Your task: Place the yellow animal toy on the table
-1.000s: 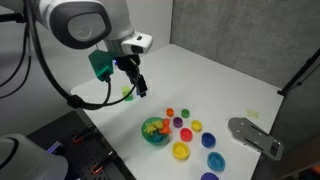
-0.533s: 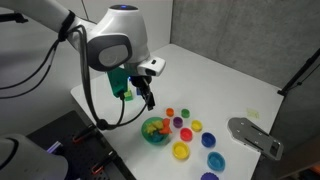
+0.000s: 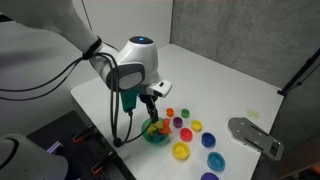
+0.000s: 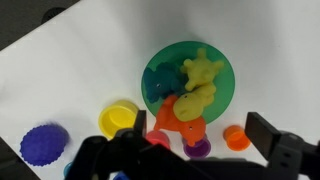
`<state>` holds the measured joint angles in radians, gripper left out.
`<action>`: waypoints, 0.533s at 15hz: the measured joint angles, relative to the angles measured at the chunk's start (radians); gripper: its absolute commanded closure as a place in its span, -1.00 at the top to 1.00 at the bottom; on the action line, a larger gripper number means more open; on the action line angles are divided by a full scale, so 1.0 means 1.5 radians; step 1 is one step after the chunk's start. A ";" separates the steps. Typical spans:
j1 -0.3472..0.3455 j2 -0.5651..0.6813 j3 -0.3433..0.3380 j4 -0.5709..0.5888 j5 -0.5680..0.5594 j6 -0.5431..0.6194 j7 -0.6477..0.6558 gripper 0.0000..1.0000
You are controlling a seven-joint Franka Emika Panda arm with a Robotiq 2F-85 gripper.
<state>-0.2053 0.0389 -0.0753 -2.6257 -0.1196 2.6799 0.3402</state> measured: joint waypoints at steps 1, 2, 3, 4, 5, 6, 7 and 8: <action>0.004 0.021 -0.005 0.006 0.000 0.013 0.004 1.00; 0.009 0.041 -0.011 0.011 0.000 0.025 0.009 1.00; 0.016 0.061 -0.019 0.018 0.000 0.035 0.013 1.00; 0.025 0.081 -0.026 0.025 0.000 0.043 0.017 1.00; 0.034 0.099 -0.034 0.031 0.000 0.050 0.022 1.00; 0.044 0.118 -0.043 0.038 0.000 0.057 0.025 1.00; 0.055 0.134 -0.052 0.044 0.000 0.063 0.029 1.00; 0.065 0.149 -0.059 0.050 0.000 0.069 0.031 1.00</action>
<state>-0.1080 0.2619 -0.1643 -2.5501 -0.1195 2.7832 0.3870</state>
